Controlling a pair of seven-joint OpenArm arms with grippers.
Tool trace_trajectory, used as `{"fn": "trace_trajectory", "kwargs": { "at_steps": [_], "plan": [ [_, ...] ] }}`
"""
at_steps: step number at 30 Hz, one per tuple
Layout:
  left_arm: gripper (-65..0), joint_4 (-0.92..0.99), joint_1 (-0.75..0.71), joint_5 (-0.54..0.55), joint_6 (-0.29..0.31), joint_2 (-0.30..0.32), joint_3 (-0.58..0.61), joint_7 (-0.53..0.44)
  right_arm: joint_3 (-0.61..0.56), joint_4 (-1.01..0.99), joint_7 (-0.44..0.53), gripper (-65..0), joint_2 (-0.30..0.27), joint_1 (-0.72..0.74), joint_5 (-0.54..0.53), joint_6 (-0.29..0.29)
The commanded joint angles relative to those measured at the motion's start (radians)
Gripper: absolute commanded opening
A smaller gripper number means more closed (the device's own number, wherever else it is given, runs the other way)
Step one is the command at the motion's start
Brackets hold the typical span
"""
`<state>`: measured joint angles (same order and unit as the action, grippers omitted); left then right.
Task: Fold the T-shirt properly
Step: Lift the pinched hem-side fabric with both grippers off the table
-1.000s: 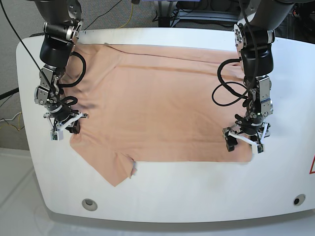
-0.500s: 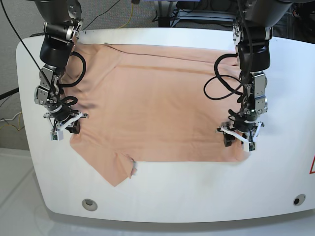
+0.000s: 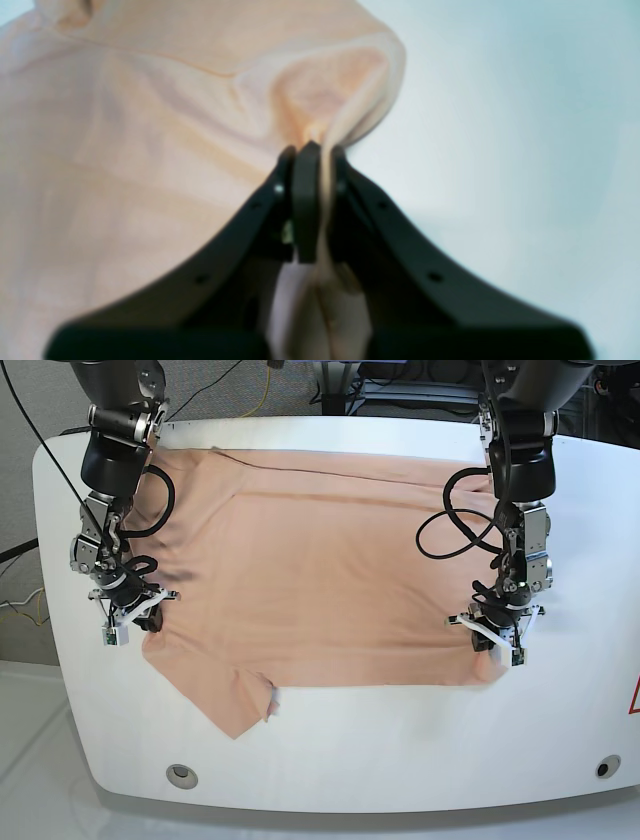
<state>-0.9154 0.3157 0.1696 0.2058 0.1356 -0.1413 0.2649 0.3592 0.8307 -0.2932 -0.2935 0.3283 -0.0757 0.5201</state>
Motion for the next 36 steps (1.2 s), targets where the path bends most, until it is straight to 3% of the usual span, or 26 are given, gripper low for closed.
{"fn": "trace_trajectory", "kwargs": {
  "at_steps": [1,17,36],
  "plan": [
    [-61.1,-0.043,0.029,0.005,0.004,0.011,-0.001,-0.025,0.001,0.002,-0.061,-64.4,-0.009,0.002,0.030,-0.008],
    [-61.0,-0.063,0.029,0.005,0.007,0.055,0.010,-0.003,-0.001,0.068,-0.062,-64.7,0.003,-0.008,0.029,-0.008],
    [-61.0,-0.063,0.027,0.005,0.008,0.065,0.024,0.009,-0.001,0.318,-0.186,-65.0,0.066,-0.084,0.030,-0.008]
  ]
}}
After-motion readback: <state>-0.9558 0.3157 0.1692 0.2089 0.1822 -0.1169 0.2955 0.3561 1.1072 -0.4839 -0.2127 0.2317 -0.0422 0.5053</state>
